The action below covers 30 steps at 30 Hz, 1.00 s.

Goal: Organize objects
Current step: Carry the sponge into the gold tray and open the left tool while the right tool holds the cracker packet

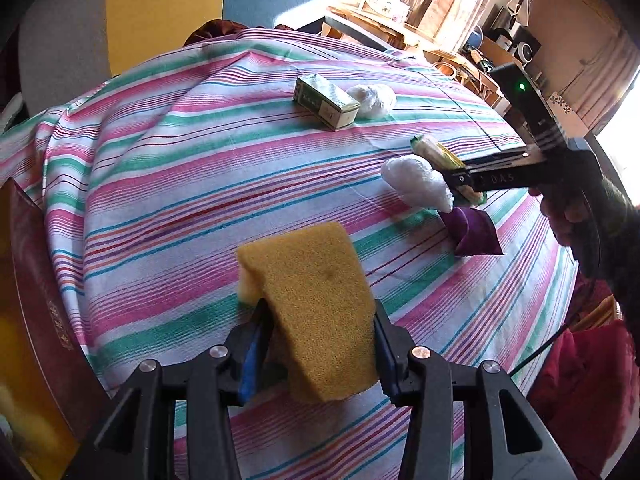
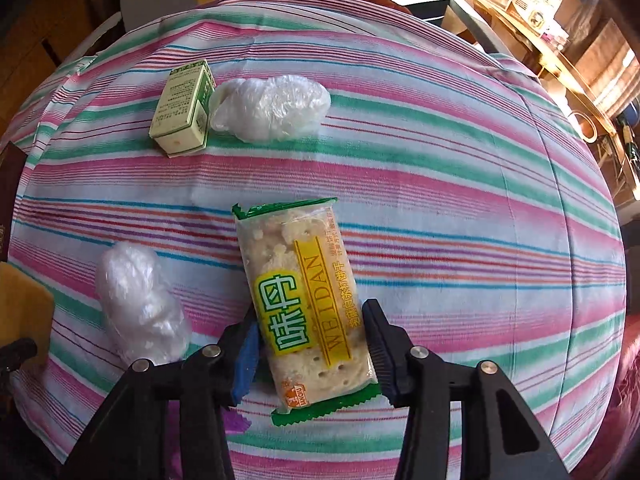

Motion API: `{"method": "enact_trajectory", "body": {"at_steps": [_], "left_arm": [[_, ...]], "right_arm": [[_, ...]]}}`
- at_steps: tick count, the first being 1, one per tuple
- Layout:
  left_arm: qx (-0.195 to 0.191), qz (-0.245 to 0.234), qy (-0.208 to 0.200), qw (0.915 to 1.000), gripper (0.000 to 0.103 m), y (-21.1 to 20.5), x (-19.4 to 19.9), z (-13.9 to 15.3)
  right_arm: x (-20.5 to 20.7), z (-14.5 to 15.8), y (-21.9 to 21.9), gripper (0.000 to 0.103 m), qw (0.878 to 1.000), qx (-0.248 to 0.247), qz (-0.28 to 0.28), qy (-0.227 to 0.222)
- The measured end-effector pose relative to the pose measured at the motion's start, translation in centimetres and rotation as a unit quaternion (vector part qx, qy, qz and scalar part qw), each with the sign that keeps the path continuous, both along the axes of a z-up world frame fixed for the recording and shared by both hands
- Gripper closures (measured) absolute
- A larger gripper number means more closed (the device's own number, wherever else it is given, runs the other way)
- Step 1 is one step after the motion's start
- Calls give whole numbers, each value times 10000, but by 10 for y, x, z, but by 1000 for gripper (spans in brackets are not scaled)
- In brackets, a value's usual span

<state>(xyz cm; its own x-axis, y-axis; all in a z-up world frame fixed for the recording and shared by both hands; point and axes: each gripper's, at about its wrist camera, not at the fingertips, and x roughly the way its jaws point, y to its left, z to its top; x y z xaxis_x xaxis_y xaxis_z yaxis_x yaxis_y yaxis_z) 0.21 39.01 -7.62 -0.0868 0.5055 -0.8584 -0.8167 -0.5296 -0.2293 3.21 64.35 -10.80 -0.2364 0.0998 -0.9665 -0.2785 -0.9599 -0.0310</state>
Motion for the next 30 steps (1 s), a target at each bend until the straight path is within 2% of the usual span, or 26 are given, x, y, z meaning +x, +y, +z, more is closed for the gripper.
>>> {"method": "enact_trajectory", "body": {"at_steps": [9,15,22,24,27,30], "left_arm": [[389,88,269,9988,56,-29,12,40],[598,392,353,9968,56,-72,12,59],[627,1276,423,9889,56,-151,-24,64],[554,1625,423,9842,56,-174,-44,62],[613,2148,146,9746,56,-207,-78,59],[529,2438,263,9680,56,-227,-98,60]], "right_arm": [[59,1,-5,54,9954,63,-936,174],[78,1,-3,54,9913,158,-1217,475],[88,-1,-7,54,9896,372,-1271,557],[93,3,-11,54,9894,431,-1271,561],[87,-2,-24,54,9891,508,-1264,563],[95,0,-2,54,9891,532,-1248,567]]}}
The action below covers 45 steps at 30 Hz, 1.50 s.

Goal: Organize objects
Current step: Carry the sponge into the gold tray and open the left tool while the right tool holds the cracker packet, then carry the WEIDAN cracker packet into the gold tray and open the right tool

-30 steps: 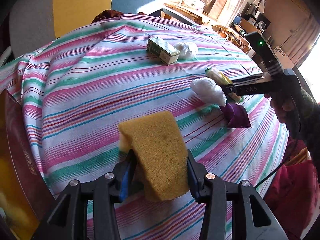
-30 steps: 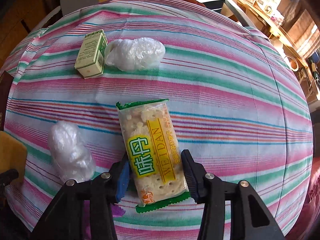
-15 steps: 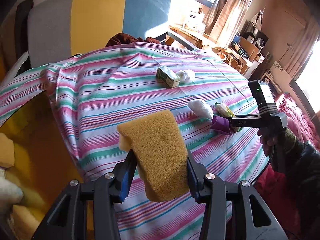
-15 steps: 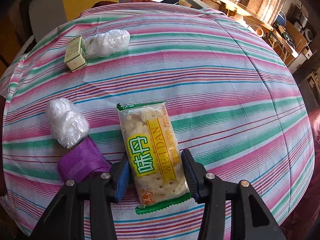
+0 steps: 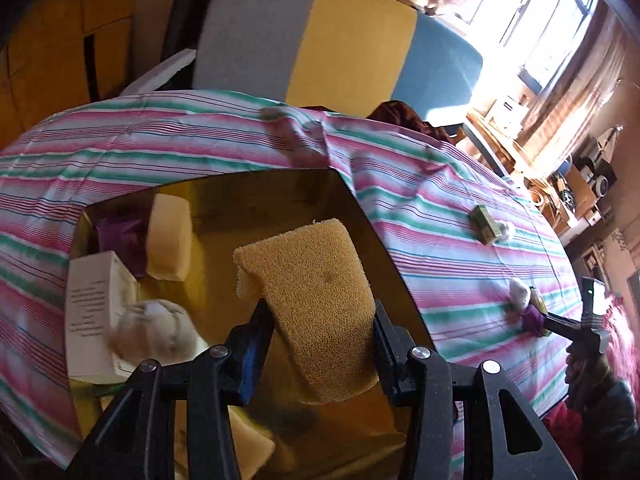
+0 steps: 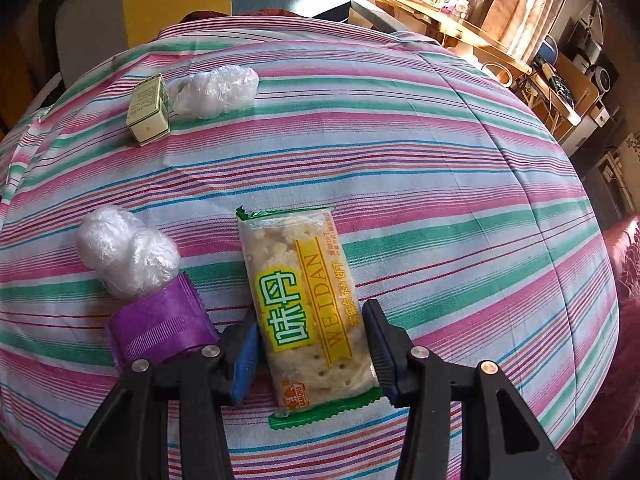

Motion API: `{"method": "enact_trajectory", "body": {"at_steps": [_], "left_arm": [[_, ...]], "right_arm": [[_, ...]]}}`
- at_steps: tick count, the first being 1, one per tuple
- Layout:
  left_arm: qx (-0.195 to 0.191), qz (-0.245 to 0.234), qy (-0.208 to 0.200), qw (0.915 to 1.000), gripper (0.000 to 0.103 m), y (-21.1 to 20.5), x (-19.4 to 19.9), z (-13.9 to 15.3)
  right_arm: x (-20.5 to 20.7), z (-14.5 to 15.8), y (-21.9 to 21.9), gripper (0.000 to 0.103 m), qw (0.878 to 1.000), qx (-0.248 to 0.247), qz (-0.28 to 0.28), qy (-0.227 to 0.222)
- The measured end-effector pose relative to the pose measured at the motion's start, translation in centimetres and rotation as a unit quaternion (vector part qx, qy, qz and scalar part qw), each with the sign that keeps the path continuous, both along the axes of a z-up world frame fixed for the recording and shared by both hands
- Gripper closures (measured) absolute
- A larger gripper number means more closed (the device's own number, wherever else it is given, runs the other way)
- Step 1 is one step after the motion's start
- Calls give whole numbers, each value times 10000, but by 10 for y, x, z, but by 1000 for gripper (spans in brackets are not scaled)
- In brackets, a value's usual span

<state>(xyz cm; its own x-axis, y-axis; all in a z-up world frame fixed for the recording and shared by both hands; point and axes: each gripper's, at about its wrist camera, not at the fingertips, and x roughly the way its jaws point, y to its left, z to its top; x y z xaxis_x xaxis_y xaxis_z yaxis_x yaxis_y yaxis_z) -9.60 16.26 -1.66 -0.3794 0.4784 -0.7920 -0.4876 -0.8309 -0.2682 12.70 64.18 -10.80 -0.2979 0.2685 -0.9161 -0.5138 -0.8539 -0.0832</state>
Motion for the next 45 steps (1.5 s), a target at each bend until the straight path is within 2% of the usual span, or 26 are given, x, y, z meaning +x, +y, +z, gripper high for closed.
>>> {"method": "enact_trajectory", "body": {"at_steps": [7,9,10,16,20,24,26,33,40,42,45], "left_arm": [[-240,193,87,9995,56,-7,-16,-9],[-399,201,82,9990,55,-3,-24,-14],[-486,200,43,9986,55,-1,-28,-16],[-800,165,-279,9963,55,19,-64,-36],[-1038,359,-454,9929,55,23,-91,-52],[-1340,595,-428,9883,52,20,-109,-64],[-1329,669,-404,9880,51,16,-113,-67],[-1166,680,-186,9907,36,6,-104,-54],[-1204,697,17,9903,32,-1,-98,-43],[-1086,761,30,9912,32,-5,-95,-38],[-990,807,331,9913,32,-11,-80,-21]], "right_arm": [[-10,-3,5,54,10000,59,44,-14],[-43,-12,1,54,10000,73,55,-26],[-42,-9,-12,54,9999,81,54,-27],[-44,-12,-6,54,9999,108,73,-34],[-45,-11,-13,54,9999,121,72,-37],[-52,-13,-8,54,9999,134,91,-34],[-54,-13,-5,54,9999,136,92,-31],[-53,-10,-11,54,9999,146,70,-12],[-49,-5,-27,54,9998,174,54,7],[-48,-4,-31,54,9998,189,54,7],[-49,-4,-33,55,9997,240,75,-8]]}}
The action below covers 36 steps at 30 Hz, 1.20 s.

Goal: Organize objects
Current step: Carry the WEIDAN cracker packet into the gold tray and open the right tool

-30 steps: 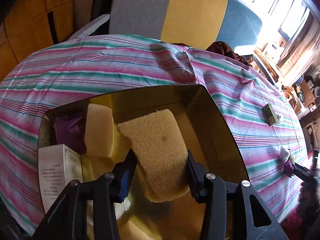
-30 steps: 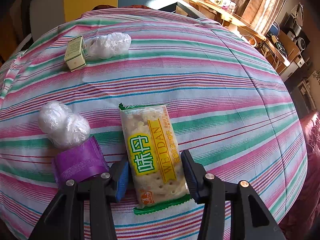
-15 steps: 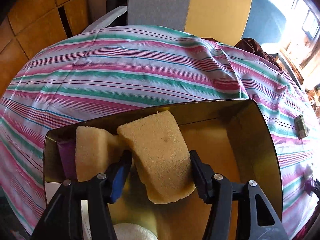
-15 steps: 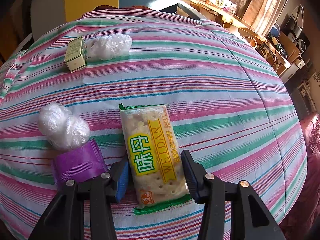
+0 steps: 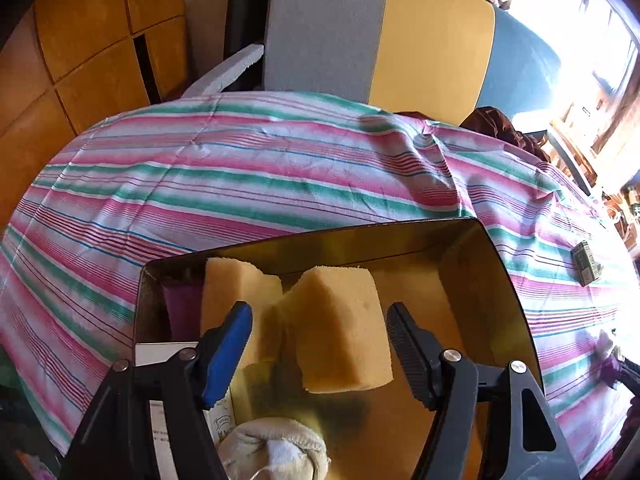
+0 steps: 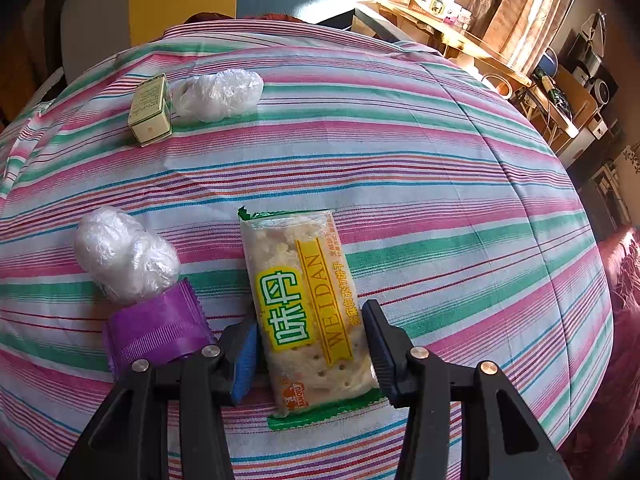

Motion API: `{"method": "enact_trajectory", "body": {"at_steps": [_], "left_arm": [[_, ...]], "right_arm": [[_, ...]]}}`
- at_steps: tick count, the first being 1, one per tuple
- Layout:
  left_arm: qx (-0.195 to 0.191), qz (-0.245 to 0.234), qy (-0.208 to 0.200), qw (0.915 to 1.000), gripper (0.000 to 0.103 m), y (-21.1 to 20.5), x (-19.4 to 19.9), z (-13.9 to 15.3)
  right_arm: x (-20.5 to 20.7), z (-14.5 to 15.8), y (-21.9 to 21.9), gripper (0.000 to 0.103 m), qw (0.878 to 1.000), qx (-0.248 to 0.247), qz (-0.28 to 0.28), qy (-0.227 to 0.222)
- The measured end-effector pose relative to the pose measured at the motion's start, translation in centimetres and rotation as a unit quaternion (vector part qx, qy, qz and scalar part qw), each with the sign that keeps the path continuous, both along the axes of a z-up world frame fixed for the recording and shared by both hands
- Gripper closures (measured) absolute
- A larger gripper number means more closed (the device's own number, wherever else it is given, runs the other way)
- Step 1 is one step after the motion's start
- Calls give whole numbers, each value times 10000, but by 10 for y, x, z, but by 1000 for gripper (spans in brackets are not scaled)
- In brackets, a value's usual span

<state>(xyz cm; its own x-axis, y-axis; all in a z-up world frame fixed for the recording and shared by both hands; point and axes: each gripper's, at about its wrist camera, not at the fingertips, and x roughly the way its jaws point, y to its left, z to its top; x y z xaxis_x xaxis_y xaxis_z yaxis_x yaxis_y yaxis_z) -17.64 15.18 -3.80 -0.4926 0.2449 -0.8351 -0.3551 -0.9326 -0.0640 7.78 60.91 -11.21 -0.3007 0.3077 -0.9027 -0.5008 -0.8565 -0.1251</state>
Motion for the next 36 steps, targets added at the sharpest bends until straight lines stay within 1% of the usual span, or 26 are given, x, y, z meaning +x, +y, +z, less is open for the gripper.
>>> {"method": "enact_trajectory", "body": {"at_steps": [5,8,10,14,18,21,23,25,29,33,36], "left_arm": [[-23,-61,760,9971,32,-10,44,32],[42,-82,1037,9946,31,-18,71,45],[102,-46,1135,9935,31,-24,85,50],[234,4,1168,9929,31,-35,105,52],[247,9,1224,9922,31,-45,119,52],[271,8,1228,9921,31,-50,124,51],[301,12,1218,9921,31,-54,127,49],[326,16,1186,9924,31,-57,128,48],[435,132,1124,9926,31,-68,128,45],[511,310,1117,9919,31,-88,128,44],[545,504,1141,9907,31,-107,129,45]], "right_arm": [[-3,1,-5,55,9999,140,24,-43],[-3,2,-5,55,9999,141,-55,-30],[-4,3,-5,55,9998,184,-109,-41],[-2,12,-4,55,9992,212,-339,9],[2,38,-10,55,9980,349,-462,264],[0,67,-24,55,9971,407,-359,539],[-7,87,-43,55,9965,409,-132,721],[-17,106,-68,55,9950,387,208,896],[-47,132,-137,55,9871,196,1129,1118],[-79,143,-227,55,9683,-92,2211,1159],[-99,138,-291,55,9510,-406,2891,1015]]}}
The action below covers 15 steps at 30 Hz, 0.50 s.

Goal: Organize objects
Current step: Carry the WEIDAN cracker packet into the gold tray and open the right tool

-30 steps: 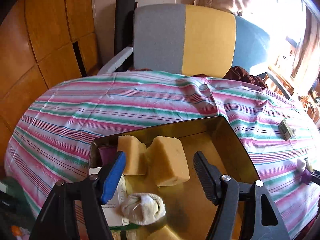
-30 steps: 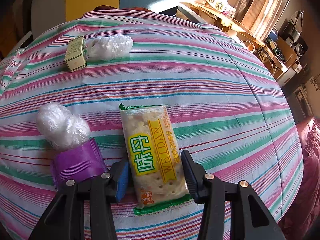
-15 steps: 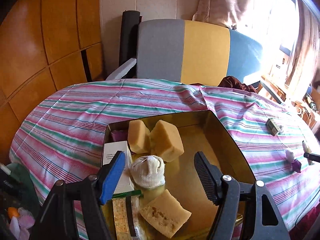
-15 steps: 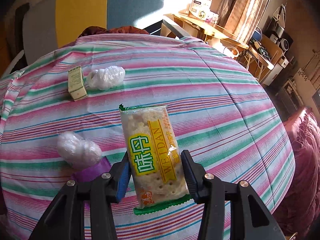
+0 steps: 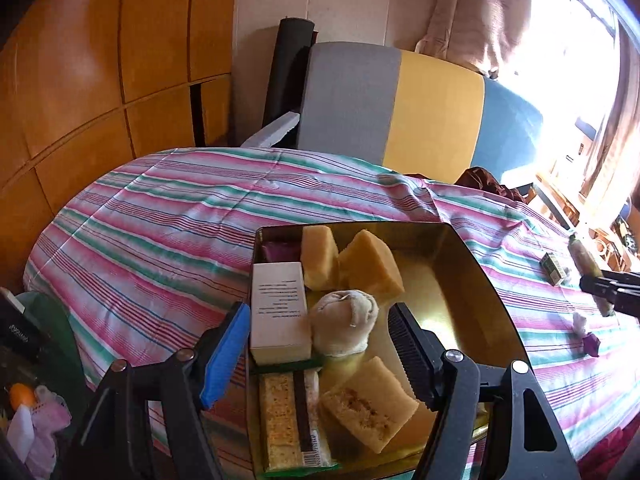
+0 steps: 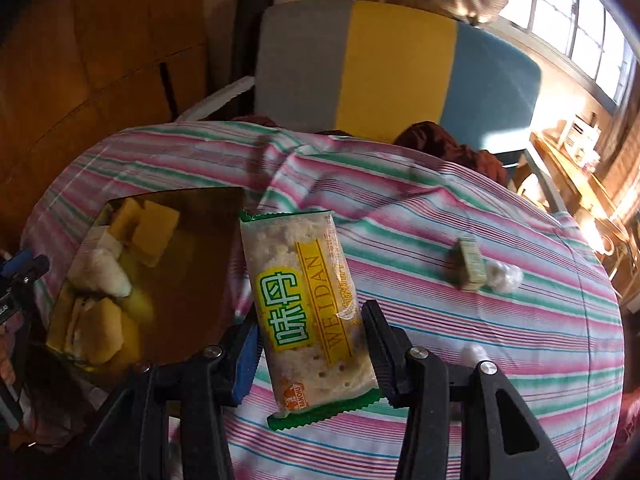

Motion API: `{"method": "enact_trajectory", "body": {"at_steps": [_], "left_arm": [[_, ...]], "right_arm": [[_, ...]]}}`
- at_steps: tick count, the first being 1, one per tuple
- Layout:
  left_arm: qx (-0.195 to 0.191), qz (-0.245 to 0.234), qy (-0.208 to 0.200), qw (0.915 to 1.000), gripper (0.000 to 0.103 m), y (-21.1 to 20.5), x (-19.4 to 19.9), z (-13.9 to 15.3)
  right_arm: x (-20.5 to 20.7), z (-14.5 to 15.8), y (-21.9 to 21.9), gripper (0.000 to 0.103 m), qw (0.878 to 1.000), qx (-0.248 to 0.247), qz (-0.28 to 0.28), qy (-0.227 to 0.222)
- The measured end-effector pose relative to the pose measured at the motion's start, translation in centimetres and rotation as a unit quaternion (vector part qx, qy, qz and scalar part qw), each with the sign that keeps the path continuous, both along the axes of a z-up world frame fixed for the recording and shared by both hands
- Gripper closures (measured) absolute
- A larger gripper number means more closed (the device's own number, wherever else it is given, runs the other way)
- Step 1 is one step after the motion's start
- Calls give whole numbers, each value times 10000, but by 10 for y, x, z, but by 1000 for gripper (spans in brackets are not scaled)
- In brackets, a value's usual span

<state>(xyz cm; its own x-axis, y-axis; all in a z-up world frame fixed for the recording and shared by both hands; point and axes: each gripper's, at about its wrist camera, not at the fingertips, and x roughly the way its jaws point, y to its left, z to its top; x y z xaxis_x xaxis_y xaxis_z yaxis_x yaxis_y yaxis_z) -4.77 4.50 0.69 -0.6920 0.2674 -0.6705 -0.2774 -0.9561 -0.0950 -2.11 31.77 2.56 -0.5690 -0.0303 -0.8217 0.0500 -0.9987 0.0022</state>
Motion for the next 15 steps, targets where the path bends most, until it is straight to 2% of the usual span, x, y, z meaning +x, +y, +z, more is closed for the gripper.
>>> {"method": "enact_trajectory", "body": {"at_steps": [3,5,10,15], "left_arm": [[62,194,-34,9998,31,-19,-1,-1],[88,300,-48,9995,31,-31,0,-2],[148,454,-170,9987,31,-52,0,-10],[199,511,-319,9980,29,-60,0,-20]], "right_arm": [[-20,-17,-55,55,9980,-175,497,-347],[-36,-37,-80,55,9963,-144,544,-651],[-64,-84,-112,55,9902,-147,371,-1336],[-77,-112,-131,54,9838,-638,375,-1636]]}}
